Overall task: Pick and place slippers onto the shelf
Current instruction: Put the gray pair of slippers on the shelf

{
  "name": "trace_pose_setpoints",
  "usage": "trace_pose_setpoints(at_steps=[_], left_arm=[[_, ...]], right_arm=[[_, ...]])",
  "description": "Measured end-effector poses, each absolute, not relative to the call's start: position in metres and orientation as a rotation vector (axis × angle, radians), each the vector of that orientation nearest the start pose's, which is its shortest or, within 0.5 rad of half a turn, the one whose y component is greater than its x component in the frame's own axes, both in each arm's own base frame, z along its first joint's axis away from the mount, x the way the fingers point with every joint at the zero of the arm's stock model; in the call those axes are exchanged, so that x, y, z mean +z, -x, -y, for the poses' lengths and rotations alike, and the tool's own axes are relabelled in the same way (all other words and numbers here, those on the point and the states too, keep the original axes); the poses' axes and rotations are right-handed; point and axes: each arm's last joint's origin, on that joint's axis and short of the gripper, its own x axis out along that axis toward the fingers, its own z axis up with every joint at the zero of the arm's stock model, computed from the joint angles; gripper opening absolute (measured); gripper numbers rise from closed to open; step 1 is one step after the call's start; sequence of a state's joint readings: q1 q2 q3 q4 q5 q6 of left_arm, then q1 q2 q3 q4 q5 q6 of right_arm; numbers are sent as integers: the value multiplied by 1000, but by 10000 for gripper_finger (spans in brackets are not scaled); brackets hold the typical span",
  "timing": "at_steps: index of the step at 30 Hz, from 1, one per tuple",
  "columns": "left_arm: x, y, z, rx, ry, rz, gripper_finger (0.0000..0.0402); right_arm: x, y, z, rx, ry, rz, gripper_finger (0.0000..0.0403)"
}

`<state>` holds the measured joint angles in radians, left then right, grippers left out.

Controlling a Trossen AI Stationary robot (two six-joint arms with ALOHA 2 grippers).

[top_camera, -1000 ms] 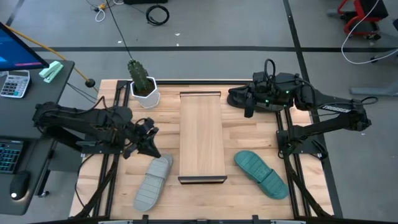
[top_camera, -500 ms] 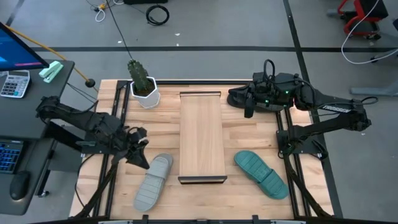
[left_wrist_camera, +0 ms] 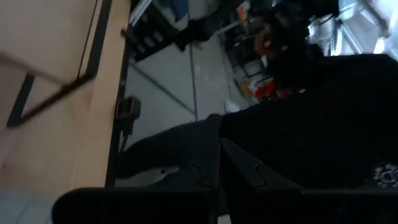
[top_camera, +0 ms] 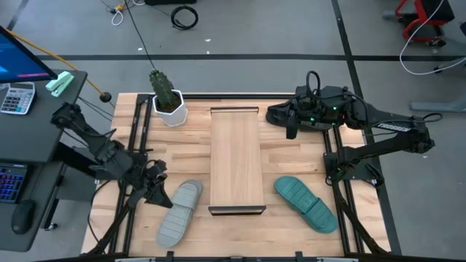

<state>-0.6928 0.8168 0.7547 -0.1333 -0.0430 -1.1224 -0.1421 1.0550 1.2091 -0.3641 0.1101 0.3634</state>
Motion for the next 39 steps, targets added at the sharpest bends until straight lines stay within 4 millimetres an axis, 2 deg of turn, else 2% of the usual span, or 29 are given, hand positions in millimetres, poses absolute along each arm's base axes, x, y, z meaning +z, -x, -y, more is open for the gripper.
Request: trace_pose_setpoints(at_steps=[6, 13, 21, 32, 39], left_arm=[[307, -140, 135, -421, 1044, -651, 4], [289, -138, 149, -316, 1107, -827, 17], [280, -140, 158, -279, 1127, -884, 5], [276, -143, 160, -235, 1158, -901, 32], [272, -144, 161, -225, 1106, -903, 16]], right_arm=[[410, -215, 34, -278, -364, -164, 20], [410, -214, 33, -278, -364, -166, 20], [410, -214, 33, -279, -364, -167, 20], [408, -214, 33, -282, -364, -184, 20], [405, -213, 33, -288, -364, -218, 20]])
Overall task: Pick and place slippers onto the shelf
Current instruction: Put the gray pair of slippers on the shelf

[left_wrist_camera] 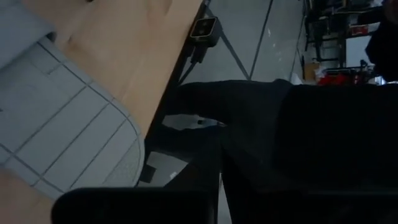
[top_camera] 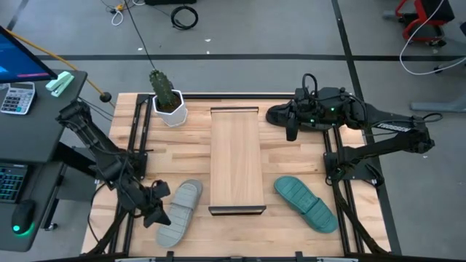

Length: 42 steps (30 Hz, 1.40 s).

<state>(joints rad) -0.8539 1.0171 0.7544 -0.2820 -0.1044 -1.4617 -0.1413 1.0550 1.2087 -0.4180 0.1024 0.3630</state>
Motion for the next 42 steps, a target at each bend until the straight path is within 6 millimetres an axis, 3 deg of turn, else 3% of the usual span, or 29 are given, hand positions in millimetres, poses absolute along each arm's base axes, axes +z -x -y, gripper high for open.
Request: trace_pose_setpoints(at_steps=[21, 28, 42], left_arm=[[241, -133, 146, 154, 999, -1100, 5], [233, -127, 140, 295, 1029, -1136, 36], [196, -125, 124, 497, 1083, -1080, 86]], right_arm=[[404, -213, 33, -289, -364, -222, 20], [404, -213, 33, -289, -364, -222, 20], [404, -213, 33, -290, -366, -222, 20]])
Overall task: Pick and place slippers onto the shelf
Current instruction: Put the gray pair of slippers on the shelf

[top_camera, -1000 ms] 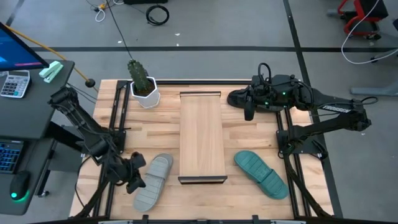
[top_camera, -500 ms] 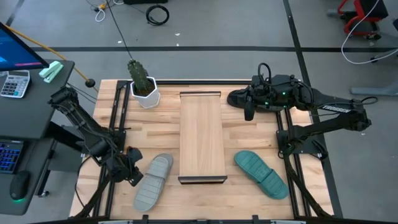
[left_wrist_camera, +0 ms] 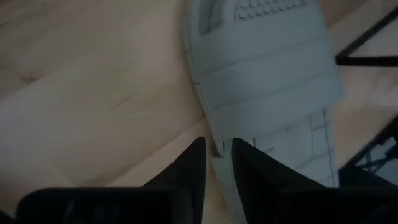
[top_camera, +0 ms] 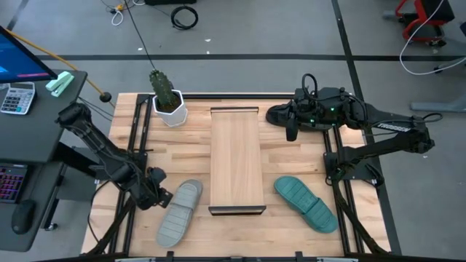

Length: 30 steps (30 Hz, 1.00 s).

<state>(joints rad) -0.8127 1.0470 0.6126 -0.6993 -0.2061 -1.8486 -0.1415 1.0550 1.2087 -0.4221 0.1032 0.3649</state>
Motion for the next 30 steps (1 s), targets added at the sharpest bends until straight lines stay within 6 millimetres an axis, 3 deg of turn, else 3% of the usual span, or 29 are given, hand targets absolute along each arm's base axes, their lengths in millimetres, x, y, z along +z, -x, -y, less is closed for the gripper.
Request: trace_pose_setpoints(at_steps=[12, 20, 25, 30], left_arm=[[174, -134, 114, 501, 1186, -1003, 131], [162, -130, 111, 517, 1240, -1044, 225], [166, -130, 109, 482, 1271, -1014, 292], [169, -130, 109, 447, 1273, -1009, 327]], right_arm=[[404, -213, 33, -290, -367, -221, 20], [404, -213, 33, -288, -394, -219, 20], [404, -213, 33, -267, -398, -223, 20], [404, -214, 33, -267, -398, -223, 20]])
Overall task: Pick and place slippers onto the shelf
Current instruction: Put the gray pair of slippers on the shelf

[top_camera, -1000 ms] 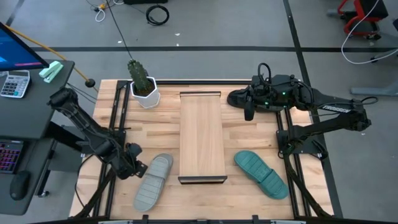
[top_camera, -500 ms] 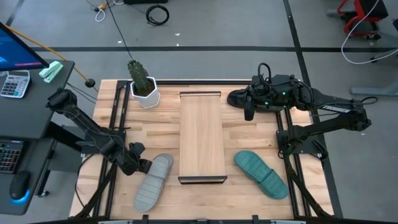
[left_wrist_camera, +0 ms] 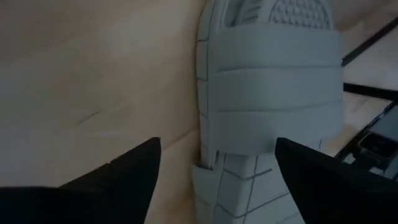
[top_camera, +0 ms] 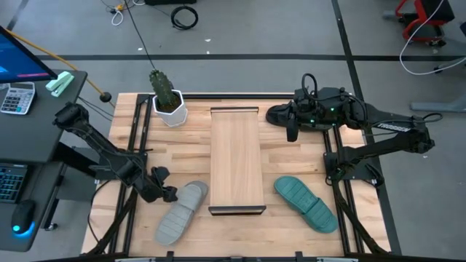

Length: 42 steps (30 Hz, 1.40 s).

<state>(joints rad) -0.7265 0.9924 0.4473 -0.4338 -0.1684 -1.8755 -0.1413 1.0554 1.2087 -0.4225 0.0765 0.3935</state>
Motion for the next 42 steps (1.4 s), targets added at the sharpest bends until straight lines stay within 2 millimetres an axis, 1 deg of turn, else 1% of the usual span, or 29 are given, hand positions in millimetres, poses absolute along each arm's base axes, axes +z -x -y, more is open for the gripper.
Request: trace_pose_setpoints(at_steps=[3, 7, 15, 21, 27, 32, 38, 42], left_arm=[[170, -131, 110, 424, 1262, -1004, 333], [171, -132, 110, 398, 1244, -995, 328], [170, -142, 98, 414, 1188, -954, 327], [170, -146, 91, 390, 1147, -976, 327], [167, -149, 90, 389, 1145, -1025, 329], [161, -156, 94, 372, 1148, -1040, 352], [149, -165, 100, 391, 1133, -1071, 381], [144, -167, 101, 388, 1090, -1086, 394]], right_arm=[[404, -213, 33, -267, -400, -223, 20], [404, -213, 33, -268, -405, -223, 20], [404, -213, 33, -269, -405, -222, 20], [404, -213, 33, -270, -418, -221, 20], [404, -213, 33, -270, -421, -220, 20], [404, -213, 33, -270, -421, -220, 20], [404, -213, 33, -270, -421, -220, 20], [404, -213, 33, -270, -421, -220, 20]])
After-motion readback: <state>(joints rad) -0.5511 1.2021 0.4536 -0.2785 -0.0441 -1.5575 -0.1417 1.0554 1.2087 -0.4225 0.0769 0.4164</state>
